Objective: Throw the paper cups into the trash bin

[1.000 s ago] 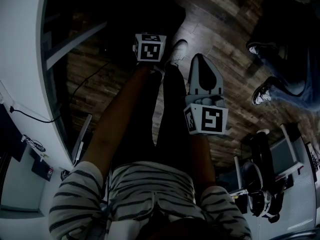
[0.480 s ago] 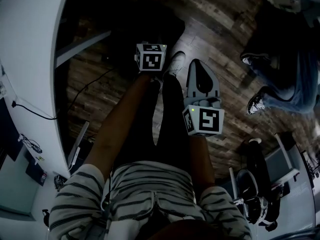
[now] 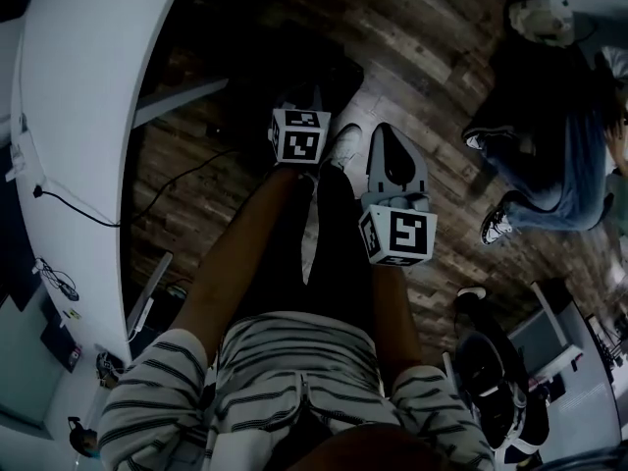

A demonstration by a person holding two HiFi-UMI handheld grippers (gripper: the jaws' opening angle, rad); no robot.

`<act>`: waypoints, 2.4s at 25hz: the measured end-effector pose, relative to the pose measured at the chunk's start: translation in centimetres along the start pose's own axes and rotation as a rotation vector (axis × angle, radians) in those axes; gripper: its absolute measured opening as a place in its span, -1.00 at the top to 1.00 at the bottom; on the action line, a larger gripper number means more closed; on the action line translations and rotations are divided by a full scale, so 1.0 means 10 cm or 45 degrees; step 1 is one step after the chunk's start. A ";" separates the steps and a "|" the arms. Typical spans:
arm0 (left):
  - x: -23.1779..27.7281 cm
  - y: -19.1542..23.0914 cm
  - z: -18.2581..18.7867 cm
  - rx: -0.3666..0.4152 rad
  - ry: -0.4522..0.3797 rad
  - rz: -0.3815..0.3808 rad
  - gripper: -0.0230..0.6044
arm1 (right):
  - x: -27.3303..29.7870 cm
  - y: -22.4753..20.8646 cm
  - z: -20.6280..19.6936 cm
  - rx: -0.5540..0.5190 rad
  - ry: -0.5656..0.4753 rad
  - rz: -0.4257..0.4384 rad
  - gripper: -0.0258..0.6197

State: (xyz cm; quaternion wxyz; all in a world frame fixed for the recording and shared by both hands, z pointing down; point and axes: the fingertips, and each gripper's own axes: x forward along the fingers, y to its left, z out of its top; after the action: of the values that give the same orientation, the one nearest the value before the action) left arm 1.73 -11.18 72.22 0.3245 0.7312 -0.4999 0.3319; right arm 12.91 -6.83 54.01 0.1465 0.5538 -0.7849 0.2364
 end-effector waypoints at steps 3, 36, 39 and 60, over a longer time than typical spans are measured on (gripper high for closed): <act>-0.26 -0.04 0.13 0.001 -0.041 -0.007 0.85 | -0.09 0.06 0.13 -0.002 -0.010 0.004 0.89; -3.07 -0.10 1.80 0.053 -0.675 -0.011 0.85 | -0.84 0.93 1.66 -0.124 -0.257 0.149 0.89; -3.33 -0.09 1.89 0.051 -0.718 -0.009 0.85 | -0.91 1.03 1.83 -0.135 -0.296 0.166 0.89; -4.47 -0.12 2.17 0.096 -0.999 -0.046 0.85 | -1.29 1.45 2.58 -0.180 -0.473 0.253 0.89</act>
State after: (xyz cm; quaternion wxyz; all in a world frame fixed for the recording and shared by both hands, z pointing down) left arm -6.16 -5.29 23.45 0.0875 0.8226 -0.5604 0.0394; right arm 4.58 -6.22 22.85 0.0138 0.4960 -0.8637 0.0882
